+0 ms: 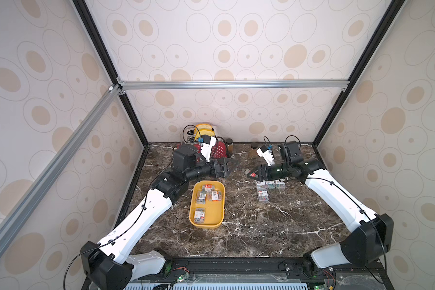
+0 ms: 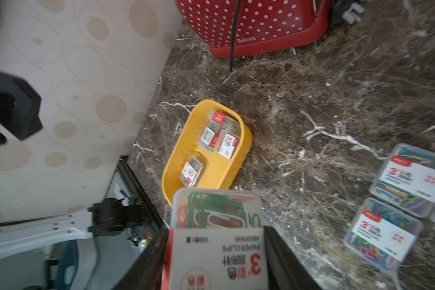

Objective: Take the paper clips out of the storage box
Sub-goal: Pick up the boxed paper clips from the storage box.

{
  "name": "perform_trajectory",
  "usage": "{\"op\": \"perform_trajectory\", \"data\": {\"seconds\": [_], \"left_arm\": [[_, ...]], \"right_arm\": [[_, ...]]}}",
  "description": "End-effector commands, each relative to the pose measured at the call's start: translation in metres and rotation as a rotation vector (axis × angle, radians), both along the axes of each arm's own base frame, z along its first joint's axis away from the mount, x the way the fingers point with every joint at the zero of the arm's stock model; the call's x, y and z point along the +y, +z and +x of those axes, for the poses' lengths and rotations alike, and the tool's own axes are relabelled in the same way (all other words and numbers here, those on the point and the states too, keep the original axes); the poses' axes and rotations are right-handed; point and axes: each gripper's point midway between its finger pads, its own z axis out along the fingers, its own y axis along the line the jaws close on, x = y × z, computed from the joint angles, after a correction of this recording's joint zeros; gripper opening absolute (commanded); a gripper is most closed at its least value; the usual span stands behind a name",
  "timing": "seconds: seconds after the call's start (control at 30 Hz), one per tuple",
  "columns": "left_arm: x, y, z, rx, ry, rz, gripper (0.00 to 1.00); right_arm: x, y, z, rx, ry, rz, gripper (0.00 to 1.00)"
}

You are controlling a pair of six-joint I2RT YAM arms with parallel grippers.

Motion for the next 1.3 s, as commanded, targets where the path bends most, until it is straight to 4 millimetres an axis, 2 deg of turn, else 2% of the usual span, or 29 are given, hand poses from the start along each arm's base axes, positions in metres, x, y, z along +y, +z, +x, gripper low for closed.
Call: {"op": "perform_trajectory", "data": {"seconds": [0.0,0.2,0.43,0.7,0.97,1.03,1.2,1.27], "left_arm": [[-0.018,-0.03,0.0,0.318,-0.018,-0.124,0.99],[-0.038,-0.058,0.01,0.504,-0.034,-0.251,0.99],[-0.053,-0.073,0.007,0.615,-0.067,-0.293,0.98],[-0.078,-0.089,-0.005,0.683,-0.115,-0.307,0.91],[-0.086,-0.097,-0.004,0.713,-0.128,-0.318,0.89],[-0.09,-0.098,-0.003,0.719,-0.133,-0.325,0.86],[-0.099,-0.095,-0.002,0.727,-0.153,-0.357,0.69],[-0.102,-0.095,-0.003,0.731,-0.163,-0.364,0.68]], "right_arm": [[-0.014,-0.001,0.003,-0.273,0.035,-0.136,0.2],[-0.009,-0.008,-0.012,-0.468,0.095,-0.213,0.2],[-0.009,-0.014,-0.013,-0.554,0.107,-0.26,0.19],[-0.005,-0.013,-0.01,-0.576,0.122,-0.269,0.18],[-0.003,-0.012,-0.01,-0.582,0.122,-0.261,0.19],[-0.002,-0.012,-0.01,-0.581,0.125,-0.261,0.19],[-0.002,-0.013,-0.009,-0.58,0.123,-0.261,0.18],[-0.002,-0.013,-0.009,-0.578,0.121,-0.261,0.19]]}}
